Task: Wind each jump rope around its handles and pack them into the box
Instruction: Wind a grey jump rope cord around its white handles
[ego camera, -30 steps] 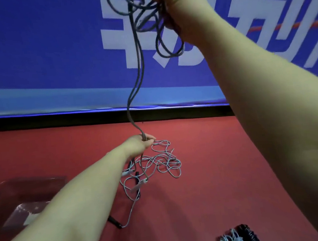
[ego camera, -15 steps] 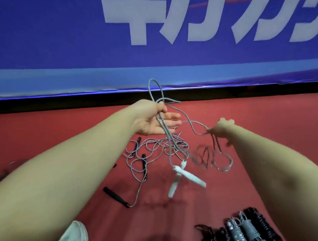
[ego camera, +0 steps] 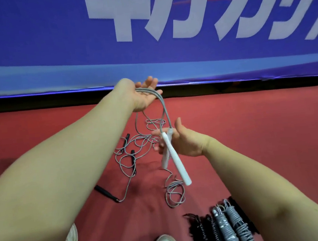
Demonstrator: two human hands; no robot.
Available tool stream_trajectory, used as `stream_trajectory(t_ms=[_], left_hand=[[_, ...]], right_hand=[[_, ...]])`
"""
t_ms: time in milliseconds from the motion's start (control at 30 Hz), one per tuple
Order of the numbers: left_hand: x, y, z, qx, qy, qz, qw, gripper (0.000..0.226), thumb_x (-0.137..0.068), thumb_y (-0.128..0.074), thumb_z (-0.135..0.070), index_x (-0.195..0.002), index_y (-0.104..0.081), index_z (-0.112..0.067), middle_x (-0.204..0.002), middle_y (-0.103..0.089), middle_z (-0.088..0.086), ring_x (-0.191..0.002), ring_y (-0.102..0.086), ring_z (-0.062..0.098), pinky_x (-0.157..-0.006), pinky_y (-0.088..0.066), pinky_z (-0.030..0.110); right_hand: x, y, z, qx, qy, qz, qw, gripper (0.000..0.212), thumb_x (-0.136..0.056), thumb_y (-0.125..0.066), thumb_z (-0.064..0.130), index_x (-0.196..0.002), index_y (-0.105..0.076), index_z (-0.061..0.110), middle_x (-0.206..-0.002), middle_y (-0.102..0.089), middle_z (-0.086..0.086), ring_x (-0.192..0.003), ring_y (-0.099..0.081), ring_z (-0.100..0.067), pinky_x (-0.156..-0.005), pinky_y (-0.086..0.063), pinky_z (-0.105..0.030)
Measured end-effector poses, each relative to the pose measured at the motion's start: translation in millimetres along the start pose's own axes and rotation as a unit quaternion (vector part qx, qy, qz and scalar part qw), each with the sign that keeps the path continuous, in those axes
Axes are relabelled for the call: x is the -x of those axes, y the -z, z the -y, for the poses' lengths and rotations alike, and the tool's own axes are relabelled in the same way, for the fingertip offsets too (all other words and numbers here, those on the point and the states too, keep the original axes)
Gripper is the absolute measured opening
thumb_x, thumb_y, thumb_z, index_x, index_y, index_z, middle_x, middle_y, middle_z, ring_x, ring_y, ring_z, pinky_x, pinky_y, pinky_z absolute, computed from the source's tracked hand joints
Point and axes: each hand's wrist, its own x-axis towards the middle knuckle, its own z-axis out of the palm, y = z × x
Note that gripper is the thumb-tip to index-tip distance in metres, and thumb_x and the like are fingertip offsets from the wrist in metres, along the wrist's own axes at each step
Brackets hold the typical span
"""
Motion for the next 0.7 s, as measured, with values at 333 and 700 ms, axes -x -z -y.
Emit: stream_trajectory(t_ms=[333, 700], left_hand=[[-13, 107, -50, -0.191, -0.017, -0.174, 0.966, 0.036, -0.104, -0.018, -0.019, -0.089, -0.046, -0.002, -0.088, -0.058, 0.013, -0.087, -0.059, 0.031, -0.096, -0.044, 0.046], [-5, 150, -9, -0.841, -0.347, 0.099, 0.402, 0.081, -0.080, -0.072, -0.020, -0.148, -0.029, -0.022, -0.153, -0.026, 0.001, -0.137, -0.031, 0.025, -0.113, -0.028, 0.036]], right_hand=[[0, -34, 19, 0.549, -0.064, -0.109, 0.827, 0.027, -0.098, -0.047, 0.031, -0.075, -0.044, 0.017, -0.065, -0.058, 0.002, -0.061, -0.060, -0.018, -0.062, -0.045, -0.028], [-35, -73, 55, 0.142, -0.175, -0.258, 0.939, 0.031, -0.097, -0.046, 0.033, -0.082, -0.054, 0.007, -0.075, -0.059, -0.010, -0.066, -0.053, -0.020, -0.068, -0.043, -0.029]])
